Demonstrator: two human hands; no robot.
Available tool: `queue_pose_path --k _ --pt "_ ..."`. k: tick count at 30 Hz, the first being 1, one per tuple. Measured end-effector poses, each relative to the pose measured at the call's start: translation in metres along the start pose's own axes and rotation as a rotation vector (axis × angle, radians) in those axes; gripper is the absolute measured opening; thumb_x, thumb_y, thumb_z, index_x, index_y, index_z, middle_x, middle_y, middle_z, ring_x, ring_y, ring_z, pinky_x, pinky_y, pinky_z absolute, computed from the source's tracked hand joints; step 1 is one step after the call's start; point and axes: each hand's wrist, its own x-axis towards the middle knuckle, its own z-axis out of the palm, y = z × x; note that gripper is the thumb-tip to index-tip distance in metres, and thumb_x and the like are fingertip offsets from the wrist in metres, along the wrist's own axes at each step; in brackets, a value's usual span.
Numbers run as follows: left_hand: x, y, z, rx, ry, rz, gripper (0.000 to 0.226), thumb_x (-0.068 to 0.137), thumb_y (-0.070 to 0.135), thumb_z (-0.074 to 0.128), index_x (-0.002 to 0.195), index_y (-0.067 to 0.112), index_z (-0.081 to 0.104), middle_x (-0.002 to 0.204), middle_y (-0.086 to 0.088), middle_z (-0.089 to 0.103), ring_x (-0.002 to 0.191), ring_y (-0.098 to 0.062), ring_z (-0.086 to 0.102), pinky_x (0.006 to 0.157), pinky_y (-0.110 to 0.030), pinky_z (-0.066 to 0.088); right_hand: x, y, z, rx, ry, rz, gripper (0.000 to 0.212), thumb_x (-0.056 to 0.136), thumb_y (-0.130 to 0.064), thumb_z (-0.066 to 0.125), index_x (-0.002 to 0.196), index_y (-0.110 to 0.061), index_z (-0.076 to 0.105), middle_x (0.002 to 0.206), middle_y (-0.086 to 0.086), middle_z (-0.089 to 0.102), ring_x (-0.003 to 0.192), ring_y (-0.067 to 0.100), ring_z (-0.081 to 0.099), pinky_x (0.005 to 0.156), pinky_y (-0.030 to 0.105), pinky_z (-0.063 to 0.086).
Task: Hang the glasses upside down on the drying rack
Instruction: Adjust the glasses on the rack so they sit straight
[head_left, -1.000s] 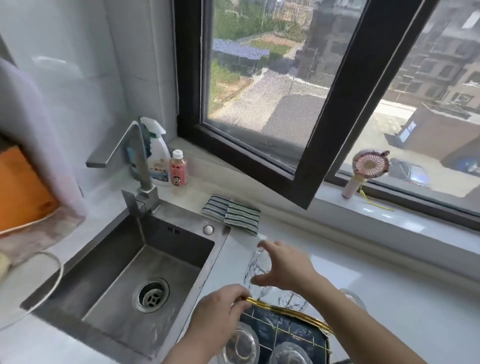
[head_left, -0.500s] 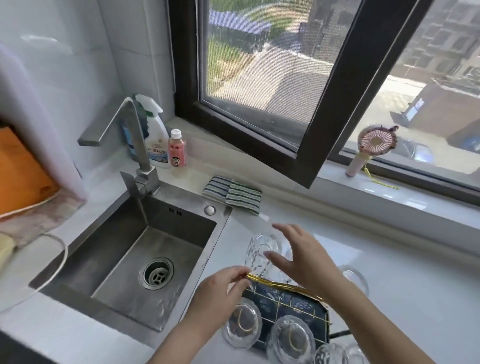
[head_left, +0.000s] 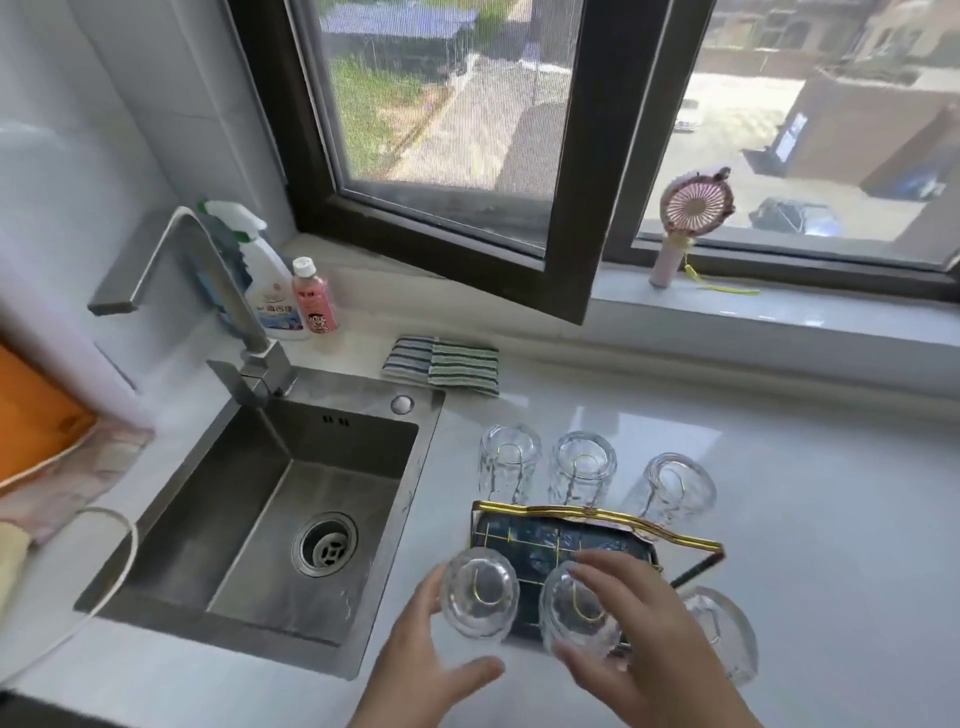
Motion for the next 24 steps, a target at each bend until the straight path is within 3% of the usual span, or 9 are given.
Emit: queue_pose_path --k 2,6,9,17,21,24 --pt "0.002 0.000 0.005 -0.002 0.031 0.027 0.103 0.039 0.068 0.077 0.125 0.061 0.022 0.125 0.025 0.044 0.115 -0.006 0.045 0.099 -0.040 0.040 0.007 -0.008 0.014 -0.113 -0.078 -0.034 0.076 0.062 -0.060 0.072 0.125 -0.019 0.057 0.120 -0.007 0.062 0.108 0.013 0.058 0.091 0.033 0.048" --pt "0.008 -0.005 0.008 0.009 0.108 0.082 0.083 0.036 0.076 0.072 0.108 0.073 0.031 0.101 0.048 0.051 0.094 0.013 0.051 0.074 -0.014 0.043 0.027 -0.017 0.037 -0.173 -0.226 -0.020 0.094 0.067 -0.074 0.053 0.142 -0.022 0.032 0.138 -0.007 0.048 0.127 0.014 0.042 0.108 0.032 0.027" --pt "0.012 -0.008 0.010 0.022 0.142 0.080 0.078 0.039 0.067 0.075 0.108 0.068 0.038 0.099 0.038 0.059 0.095 0.006 0.054 0.077 -0.019 0.046 0.036 -0.016 0.044 -0.233 -0.319 0.035 0.099 0.066 -0.078 0.042 0.146 -0.029 0.013 0.144 -0.011 0.038 0.132 0.014 0.029 0.111 0.033 0.015" --pt "0.017 -0.012 0.011 0.072 0.158 0.112 0.076 0.047 0.058 0.076 0.113 0.064 0.039 0.104 0.037 0.059 0.098 0.008 0.052 0.078 -0.019 0.046 0.036 -0.017 0.049 -0.258 -0.267 0.078 0.091 0.065 -0.076 0.046 0.142 -0.030 0.030 0.128 -0.012 0.058 0.121 0.016 0.046 0.109 0.036 0.024" --pt "0.018 -0.012 0.010 0.112 0.171 0.143 0.078 0.045 0.060 0.076 0.112 0.065 0.039 0.106 0.049 0.050 0.098 0.017 0.047 0.076 -0.016 0.045 0.035 -0.021 0.047 -0.245 -0.241 0.078 0.091 0.062 -0.075 0.048 0.139 -0.029 0.036 0.123 -0.012 0.061 0.117 0.015 0.049 0.107 0.034 0.026" --pt "0.019 -0.013 0.010 0.121 0.168 0.148 0.079 0.045 0.063 0.076 0.114 0.064 0.038 0.106 0.045 0.053 0.100 0.013 0.049 0.078 -0.019 0.047 0.036 -0.022 0.046 -0.248 -0.171 0.055 0.087 0.058 -0.073 0.052 0.130 -0.024 0.050 0.109 -0.009 0.069 0.104 0.018 0.059 0.099 0.038 0.038"
